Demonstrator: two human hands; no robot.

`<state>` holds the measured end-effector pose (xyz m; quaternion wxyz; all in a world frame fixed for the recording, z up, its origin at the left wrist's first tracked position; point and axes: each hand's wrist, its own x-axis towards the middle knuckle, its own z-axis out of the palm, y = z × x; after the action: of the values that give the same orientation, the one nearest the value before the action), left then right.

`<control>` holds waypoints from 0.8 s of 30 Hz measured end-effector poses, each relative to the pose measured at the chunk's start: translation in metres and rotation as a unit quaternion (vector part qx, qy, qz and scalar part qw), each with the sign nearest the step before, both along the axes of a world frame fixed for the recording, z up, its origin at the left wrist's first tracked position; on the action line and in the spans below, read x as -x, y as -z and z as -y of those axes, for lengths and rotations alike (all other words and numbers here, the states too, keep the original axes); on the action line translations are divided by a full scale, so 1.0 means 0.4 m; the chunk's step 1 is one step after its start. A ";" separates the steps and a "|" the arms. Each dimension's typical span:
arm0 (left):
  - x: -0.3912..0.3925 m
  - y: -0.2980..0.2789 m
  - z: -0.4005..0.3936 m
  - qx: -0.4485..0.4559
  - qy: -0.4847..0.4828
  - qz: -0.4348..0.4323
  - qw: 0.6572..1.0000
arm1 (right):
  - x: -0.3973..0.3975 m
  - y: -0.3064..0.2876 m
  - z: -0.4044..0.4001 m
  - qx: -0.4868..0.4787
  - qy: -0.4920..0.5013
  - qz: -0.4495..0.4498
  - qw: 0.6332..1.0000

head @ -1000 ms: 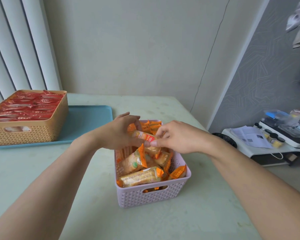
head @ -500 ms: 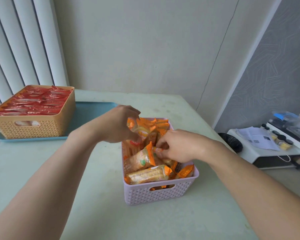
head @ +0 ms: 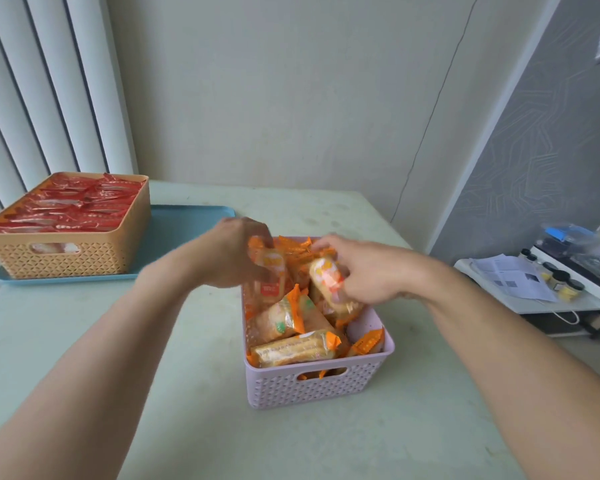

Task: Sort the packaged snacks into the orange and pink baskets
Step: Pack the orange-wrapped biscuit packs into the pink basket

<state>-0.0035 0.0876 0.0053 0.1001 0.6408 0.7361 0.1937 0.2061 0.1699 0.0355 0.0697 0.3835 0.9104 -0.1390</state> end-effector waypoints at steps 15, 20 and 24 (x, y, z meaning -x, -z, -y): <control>0.000 -0.012 0.009 -0.034 0.040 0.091 0.994 | 0.051 0.116 -0.023 -0.200 -0.040 -0.149 0.968; -0.028 0.035 -0.017 -0.017 0.117 0.007 0.993 | -0.018 0.031 -0.039 -0.174 -0.020 -0.089 0.980; -0.028 0.058 -0.026 0.060 0.117 -0.006 0.991 | -0.029 0.055 -0.005 -0.231 -0.087 0.102 0.964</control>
<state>0.0079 0.0979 -0.0179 0.1560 0.7165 0.6670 0.1321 0.2177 0.1718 0.0135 0.0837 0.3205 0.9356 0.1220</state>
